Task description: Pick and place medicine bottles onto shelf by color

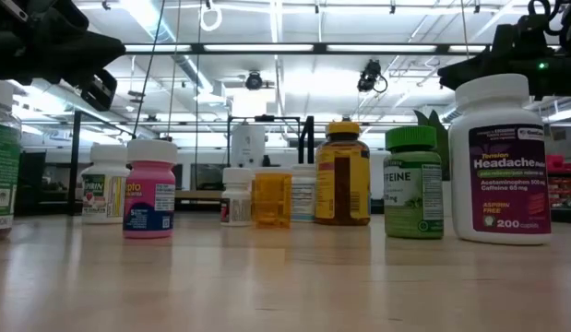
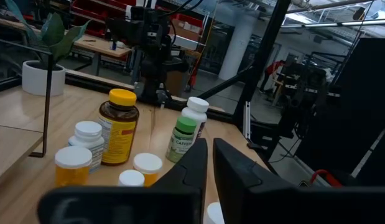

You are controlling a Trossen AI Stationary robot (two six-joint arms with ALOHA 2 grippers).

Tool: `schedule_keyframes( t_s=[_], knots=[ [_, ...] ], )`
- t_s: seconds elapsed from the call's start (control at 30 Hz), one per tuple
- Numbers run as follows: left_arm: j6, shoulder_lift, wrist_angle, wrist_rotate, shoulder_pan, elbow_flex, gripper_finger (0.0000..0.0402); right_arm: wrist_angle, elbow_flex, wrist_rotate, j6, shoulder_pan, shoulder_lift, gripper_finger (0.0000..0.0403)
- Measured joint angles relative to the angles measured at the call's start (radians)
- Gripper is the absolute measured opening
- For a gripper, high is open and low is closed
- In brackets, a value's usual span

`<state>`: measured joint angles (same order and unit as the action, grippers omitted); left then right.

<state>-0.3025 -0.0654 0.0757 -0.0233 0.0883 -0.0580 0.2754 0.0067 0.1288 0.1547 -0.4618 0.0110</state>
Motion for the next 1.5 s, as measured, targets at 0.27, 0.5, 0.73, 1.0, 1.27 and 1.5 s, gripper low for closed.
schedule_keyframes(
  t_s=[0.27, 0.5, 0.73, 1.0, 1.27, 1.5],
  knots=[
    [0.000, 0.000, 0.000, 0.000, 0.000, 0.000, 0.0032, 0.000, 0.000, 0.000, 0.000, 0.000, 0.000, 0.0137],
    [0.000, 0.000, 0.000, 0.000, 0.000, 0.000, 0.0038, 0.000, 0.000, 0.000, 0.000, 0.000, 0.000, 0.0137],
    [0.000, 0.000, 0.000, 0.000, 0.000, 0.000, 0.0030, 0.000, 0.000, 0.000, 0.000, 0.000, 0.000, 0.0137],
    [0.000, 0.000, 0.000, 0.000, 0.000, 0.000, 0.0034, 0.000, 0.000, 0.000, 0.000, 0.000, 0.000, 0.0137],
    [0.000, 0.000, 0.000, 0.000, 0.000, 0.000, 0.0035, 0.000, 0.000, 0.000, 0.000, 0.000, 0.000, 0.0137],
    [0.000, 0.000, 0.000, 0.000, 0.000, 0.000, 0.0028, 0.000, 0.000, 0.000, 0.000, 0.000, 0.000, 0.0137]
  ],
)
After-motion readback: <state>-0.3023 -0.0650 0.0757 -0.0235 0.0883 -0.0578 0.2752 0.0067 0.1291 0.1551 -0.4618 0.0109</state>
